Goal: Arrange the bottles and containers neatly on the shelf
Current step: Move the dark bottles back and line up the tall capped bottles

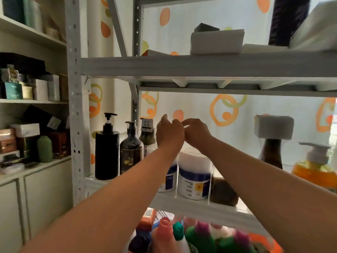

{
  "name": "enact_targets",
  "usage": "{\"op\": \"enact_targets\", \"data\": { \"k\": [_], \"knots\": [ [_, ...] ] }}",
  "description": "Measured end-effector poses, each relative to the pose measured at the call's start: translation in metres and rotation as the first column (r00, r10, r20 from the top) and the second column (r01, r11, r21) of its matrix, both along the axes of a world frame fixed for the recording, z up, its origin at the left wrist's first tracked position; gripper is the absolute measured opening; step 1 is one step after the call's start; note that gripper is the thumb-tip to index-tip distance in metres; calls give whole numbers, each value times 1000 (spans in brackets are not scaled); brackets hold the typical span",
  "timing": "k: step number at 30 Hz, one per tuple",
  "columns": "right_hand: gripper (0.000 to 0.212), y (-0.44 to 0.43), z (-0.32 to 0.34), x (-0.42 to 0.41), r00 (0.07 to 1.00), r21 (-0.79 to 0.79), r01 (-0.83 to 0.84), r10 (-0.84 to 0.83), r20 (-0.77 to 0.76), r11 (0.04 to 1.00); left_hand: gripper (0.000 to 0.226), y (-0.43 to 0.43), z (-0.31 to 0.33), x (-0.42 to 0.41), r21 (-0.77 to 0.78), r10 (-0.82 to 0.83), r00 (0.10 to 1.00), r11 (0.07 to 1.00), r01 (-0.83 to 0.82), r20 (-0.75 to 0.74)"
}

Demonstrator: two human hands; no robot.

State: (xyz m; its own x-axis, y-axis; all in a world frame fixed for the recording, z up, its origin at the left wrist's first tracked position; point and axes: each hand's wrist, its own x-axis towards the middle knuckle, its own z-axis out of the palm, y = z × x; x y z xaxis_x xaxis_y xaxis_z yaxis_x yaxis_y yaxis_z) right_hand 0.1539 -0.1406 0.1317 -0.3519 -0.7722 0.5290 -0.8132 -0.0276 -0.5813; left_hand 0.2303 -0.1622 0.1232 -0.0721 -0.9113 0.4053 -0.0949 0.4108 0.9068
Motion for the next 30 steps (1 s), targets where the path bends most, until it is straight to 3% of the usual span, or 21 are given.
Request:
{"op": "enact_targets", "data": {
  "k": [5,11,21,30],
  "knots": [
    [33,32,0,-17,994,8,65,-64,-87,998,46,31,-2,-21,-140,-27,998,990,35,60],
    [37,62,-11,-39,967,52,161,-147,-206,986,44,55,-11,-43,-126,-94,986,986,112,136],
    [33,88,-38,-60,951,160,236,-194,-241,959,41,87,-31,-59,-184,-187,962,957,224,200],
    [36,99,-68,-70,984,217,162,-176,43,962,44,86,-63,-57,-321,-66,869,913,250,490]
  ]
}}
